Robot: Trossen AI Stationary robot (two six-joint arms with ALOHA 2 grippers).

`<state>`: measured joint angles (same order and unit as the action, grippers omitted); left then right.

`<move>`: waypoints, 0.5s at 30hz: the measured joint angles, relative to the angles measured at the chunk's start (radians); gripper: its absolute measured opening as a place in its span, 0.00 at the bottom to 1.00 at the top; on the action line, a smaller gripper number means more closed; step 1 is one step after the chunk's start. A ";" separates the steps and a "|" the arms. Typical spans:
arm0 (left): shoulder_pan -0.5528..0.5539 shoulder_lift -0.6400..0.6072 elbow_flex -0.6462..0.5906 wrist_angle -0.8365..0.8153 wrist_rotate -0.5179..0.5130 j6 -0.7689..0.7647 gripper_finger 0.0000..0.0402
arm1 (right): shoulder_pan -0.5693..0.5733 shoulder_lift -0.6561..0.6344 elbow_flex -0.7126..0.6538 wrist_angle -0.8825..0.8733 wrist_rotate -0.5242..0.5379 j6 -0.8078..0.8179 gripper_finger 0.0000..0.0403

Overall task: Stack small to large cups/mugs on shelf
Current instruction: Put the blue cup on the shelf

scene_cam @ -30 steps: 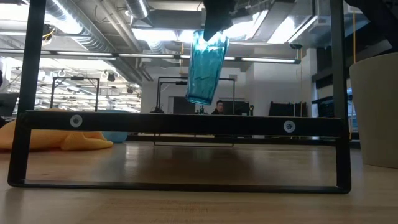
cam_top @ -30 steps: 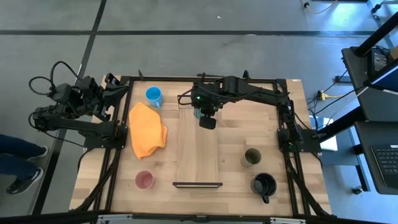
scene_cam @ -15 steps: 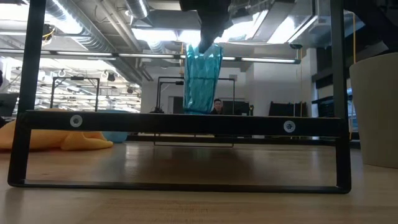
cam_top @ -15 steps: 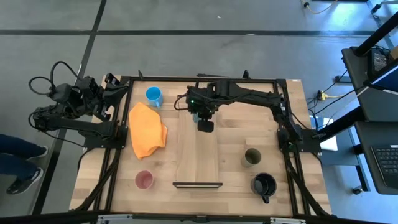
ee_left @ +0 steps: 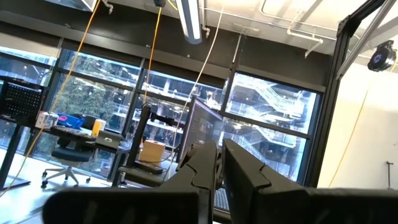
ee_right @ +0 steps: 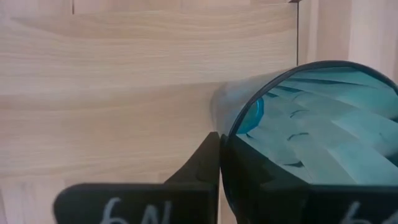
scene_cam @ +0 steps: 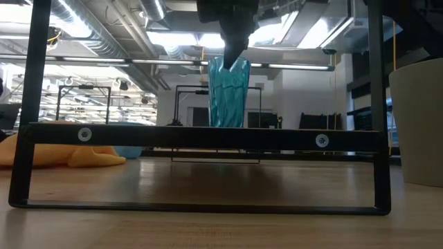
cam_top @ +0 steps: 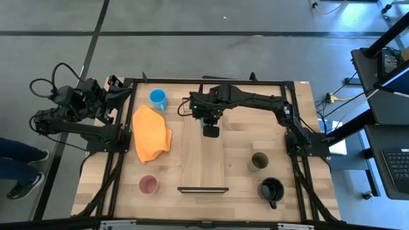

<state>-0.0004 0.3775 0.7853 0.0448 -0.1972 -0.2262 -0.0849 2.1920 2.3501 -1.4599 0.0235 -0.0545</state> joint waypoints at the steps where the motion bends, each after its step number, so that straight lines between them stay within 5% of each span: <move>1: 0.000 0.000 0.000 0.000 0.000 0.000 0.06 | 0.000 0.000 0.000 0.000 0.000 0.003 0.05; 15: 0.000 0.000 0.000 0.000 0.000 0.000 0.06 | -0.002 0.000 0.000 0.072 0.001 -0.004 0.05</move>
<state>-0.0006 0.3775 0.7853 0.0449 -0.1971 -0.2260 -0.0868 2.1918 2.3501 -1.3876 0.0242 -0.0586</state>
